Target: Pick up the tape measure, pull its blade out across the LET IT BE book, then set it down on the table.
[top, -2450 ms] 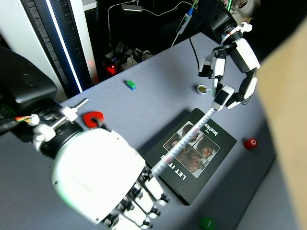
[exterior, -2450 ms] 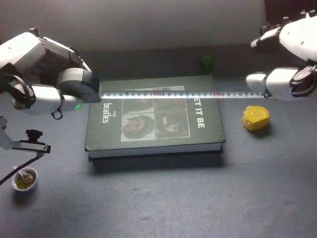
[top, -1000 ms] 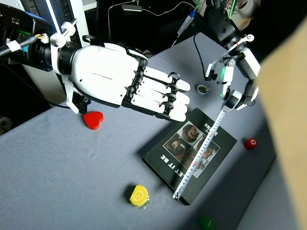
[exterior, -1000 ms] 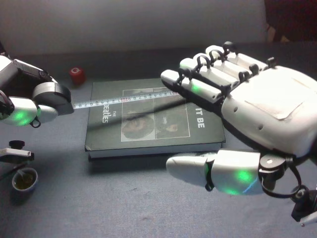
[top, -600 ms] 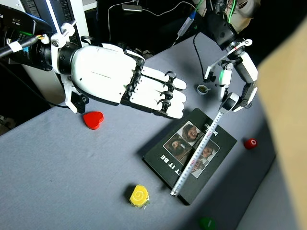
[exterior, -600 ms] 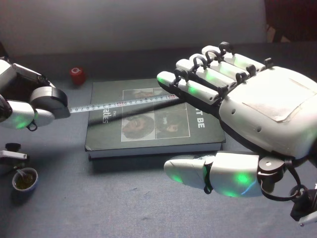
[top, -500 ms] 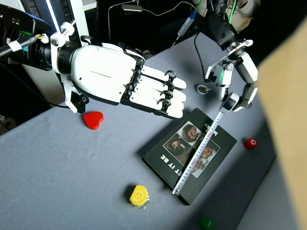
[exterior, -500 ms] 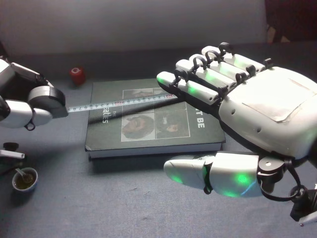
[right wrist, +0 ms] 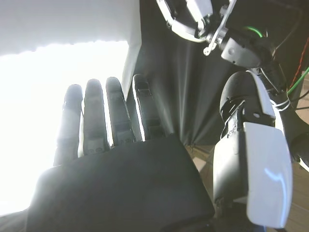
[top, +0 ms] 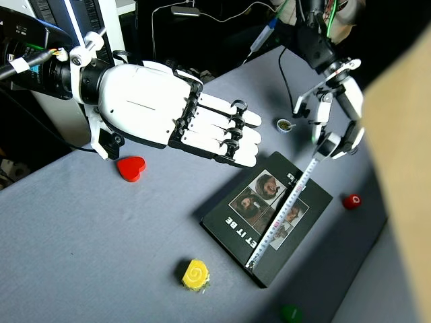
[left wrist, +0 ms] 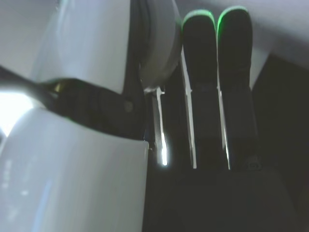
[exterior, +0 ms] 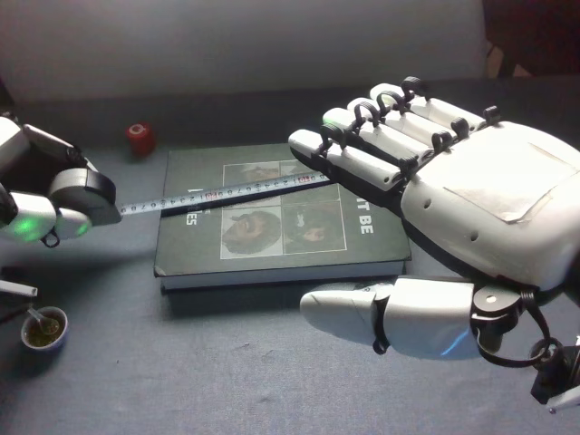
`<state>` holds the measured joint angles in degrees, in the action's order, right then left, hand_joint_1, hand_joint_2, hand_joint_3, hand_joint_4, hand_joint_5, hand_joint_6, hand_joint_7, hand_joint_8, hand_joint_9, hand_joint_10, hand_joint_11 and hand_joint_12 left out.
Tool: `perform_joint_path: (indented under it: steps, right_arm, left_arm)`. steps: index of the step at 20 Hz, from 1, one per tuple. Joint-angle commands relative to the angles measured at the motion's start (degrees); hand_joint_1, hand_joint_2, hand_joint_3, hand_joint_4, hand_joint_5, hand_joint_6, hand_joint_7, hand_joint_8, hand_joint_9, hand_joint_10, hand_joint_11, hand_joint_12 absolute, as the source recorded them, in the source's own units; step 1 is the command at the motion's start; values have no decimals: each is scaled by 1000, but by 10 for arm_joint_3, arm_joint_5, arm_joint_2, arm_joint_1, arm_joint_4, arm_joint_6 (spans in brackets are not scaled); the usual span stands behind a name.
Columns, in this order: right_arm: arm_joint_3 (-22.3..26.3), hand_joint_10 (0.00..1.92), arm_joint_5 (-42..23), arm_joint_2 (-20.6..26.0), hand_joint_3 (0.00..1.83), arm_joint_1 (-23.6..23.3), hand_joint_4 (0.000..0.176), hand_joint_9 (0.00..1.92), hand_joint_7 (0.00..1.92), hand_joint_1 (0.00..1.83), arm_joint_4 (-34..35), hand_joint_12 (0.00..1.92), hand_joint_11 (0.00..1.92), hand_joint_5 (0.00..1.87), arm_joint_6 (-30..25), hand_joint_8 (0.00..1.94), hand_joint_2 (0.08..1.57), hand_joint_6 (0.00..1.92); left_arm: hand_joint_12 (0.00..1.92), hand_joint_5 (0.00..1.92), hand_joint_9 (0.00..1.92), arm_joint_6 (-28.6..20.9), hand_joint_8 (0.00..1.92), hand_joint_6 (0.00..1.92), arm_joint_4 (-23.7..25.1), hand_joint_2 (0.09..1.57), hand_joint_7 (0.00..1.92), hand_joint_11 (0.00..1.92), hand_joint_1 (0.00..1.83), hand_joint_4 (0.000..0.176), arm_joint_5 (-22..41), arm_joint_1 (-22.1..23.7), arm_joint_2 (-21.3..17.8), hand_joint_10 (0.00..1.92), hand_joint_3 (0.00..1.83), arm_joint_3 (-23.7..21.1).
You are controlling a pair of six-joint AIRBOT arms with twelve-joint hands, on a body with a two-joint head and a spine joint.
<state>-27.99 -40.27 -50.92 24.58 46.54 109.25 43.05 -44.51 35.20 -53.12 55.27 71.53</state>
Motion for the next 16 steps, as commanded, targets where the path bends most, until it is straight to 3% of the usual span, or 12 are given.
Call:
perform_joint_path:
  steps: [1,4,7,11,16]
  right_arm:
    - [2,0,-48,0,4,-5,80,0,0,0,-32,0,0,0,-4,0,1052,0]
    - [2,0,-48,0,4,-5,80,0,0,0,-32,0,0,0,-4,0,1054,0]
    - [2,0,-48,-1,7,-5,81,0,0,0,-33,0,0,0,-4,0,1060,0]
    - [2,0,-47,-2,8,-5,81,0,0,0,-33,0,0,0,-4,0,1065,0]
    - [2,0,-47,-2,7,-5,80,0,0,0,-33,0,0,0,-4,0,1067,0]
  left_arm:
    - [1168,1075,971,0,716,620,7,1059,1168,824,1391,0,65,0,-2,1204,2,9]
    - [1168,992,904,0,834,761,20,1089,1102,817,1385,0,65,-1,5,1250,0,15]
    - [1166,1071,950,0,734,621,23,1062,1172,823,1393,0,69,-1,12,1213,1,20]
    - [1175,995,901,0,853,766,24,1091,1086,814,1384,0,71,1,16,1256,0,25]
    - [1179,1035,881,6,852,732,25,1088,1085,795,1384,0,71,10,19,1265,0,29]
